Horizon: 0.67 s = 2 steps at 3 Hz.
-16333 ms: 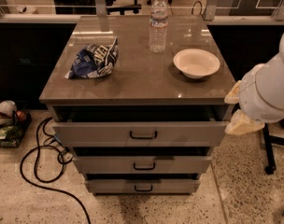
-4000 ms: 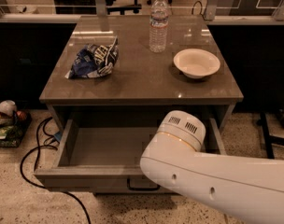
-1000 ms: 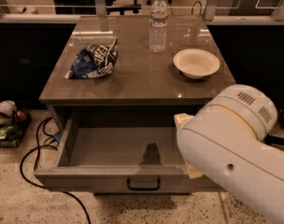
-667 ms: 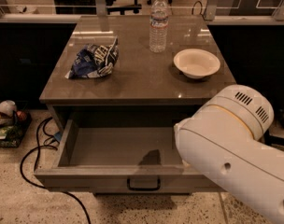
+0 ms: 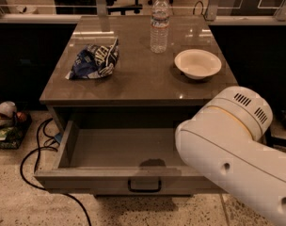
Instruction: Open top drawer
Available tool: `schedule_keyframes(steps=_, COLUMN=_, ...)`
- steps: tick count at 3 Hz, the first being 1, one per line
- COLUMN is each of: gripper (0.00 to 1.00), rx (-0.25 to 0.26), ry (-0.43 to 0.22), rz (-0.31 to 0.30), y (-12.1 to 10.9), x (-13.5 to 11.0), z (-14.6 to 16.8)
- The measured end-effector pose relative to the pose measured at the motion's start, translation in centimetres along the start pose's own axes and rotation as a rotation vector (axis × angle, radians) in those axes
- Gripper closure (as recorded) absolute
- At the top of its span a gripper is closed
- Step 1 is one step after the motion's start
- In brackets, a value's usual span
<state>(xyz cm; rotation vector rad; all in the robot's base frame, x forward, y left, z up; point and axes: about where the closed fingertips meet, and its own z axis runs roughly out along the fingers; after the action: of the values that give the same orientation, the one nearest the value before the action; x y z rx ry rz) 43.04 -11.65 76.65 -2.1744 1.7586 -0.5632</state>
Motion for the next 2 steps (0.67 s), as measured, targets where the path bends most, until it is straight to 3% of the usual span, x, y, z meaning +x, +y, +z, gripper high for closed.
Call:
schedule_keyframes(steps=1, gripper=1.00, rx=-0.004, ry=-0.001, rz=-0.001, y=0.1, x=-0.1, z=0.2)
schedule_keyframes(steps=2, gripper=1.00, rx=-0.015, ry=-0.042, rz=0.044, y=-0.9, x=1.2, z=1.9)
